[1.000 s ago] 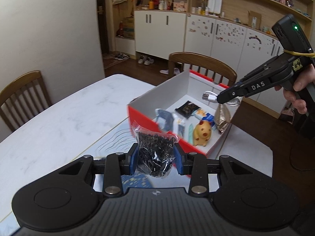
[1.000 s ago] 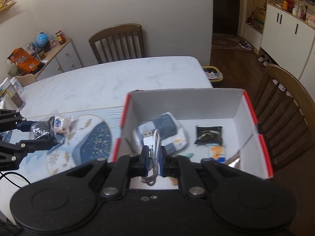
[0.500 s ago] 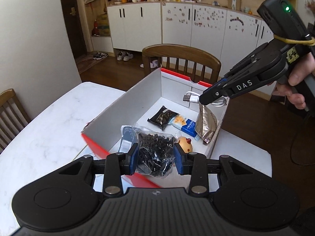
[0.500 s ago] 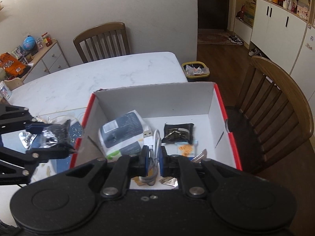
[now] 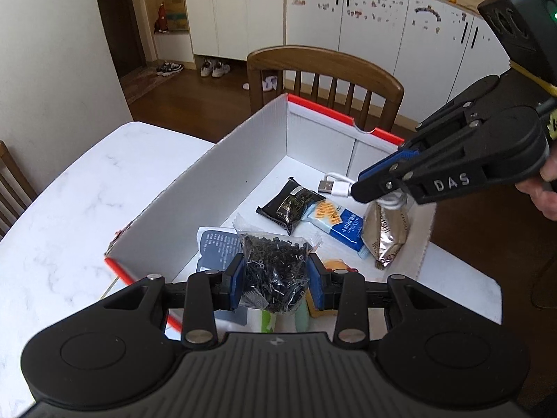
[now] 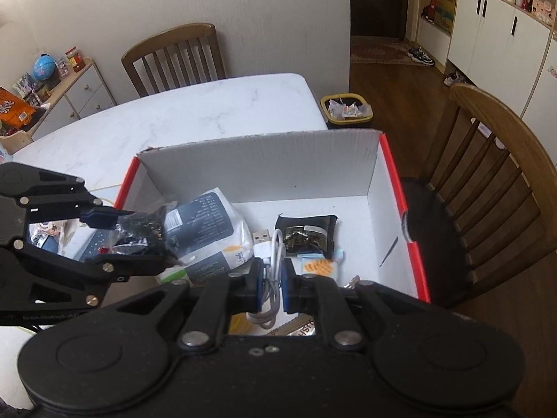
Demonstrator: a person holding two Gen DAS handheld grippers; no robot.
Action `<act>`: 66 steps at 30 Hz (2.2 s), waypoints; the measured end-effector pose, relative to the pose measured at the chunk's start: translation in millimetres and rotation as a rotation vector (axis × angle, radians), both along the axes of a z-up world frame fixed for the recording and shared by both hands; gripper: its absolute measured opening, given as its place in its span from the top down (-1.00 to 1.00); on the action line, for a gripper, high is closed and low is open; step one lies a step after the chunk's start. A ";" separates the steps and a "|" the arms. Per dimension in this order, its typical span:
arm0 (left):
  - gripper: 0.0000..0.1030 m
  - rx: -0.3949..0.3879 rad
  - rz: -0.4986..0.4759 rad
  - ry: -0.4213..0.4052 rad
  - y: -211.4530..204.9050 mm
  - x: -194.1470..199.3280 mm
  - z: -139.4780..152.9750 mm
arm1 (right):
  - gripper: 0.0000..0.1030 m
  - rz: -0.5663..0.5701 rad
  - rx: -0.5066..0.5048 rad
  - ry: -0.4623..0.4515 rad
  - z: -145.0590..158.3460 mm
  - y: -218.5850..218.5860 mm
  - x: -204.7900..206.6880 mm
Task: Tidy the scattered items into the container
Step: 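Lower the cable and seaweed bag into the box and open both grippers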
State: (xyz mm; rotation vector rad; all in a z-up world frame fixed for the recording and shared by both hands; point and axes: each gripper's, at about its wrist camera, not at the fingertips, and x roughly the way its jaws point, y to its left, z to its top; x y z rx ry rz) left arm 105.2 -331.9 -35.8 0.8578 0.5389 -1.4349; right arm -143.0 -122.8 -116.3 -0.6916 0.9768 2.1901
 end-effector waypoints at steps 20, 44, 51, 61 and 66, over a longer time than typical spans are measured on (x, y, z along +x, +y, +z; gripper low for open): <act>0.31 0.133 -0.036 -0.070 -42.8 -2.2 -36.7 | 0.83 -0.017 -0.092 -0.077 -42.0 22.0 -42.2; 0.31 0.223 -0.028 -0.069 -59.4 3.4 -63.6 | 0.82 -0.053 -0.152 -0.112 -63.9 28.8 -55.9; 0.30 0.228 -0.014 -0.040 -61.7 5.9 -64.3 | 0.71 -0.068 -0.154 -0.106 -63.6 29.3 -54.7; 0.05 0.217 -0.010 -0.055 -61.1 2.9 -64.1 | 0.59 -0.122 -0.153 -0.083 -57.6 30.1 -46.3; -0.28 0.193 -0.009 -0.056 -59.8 -0.4 -60.7 | 0.49 -0.136 -0.155 -0.078 -56.8 28.5 -42.7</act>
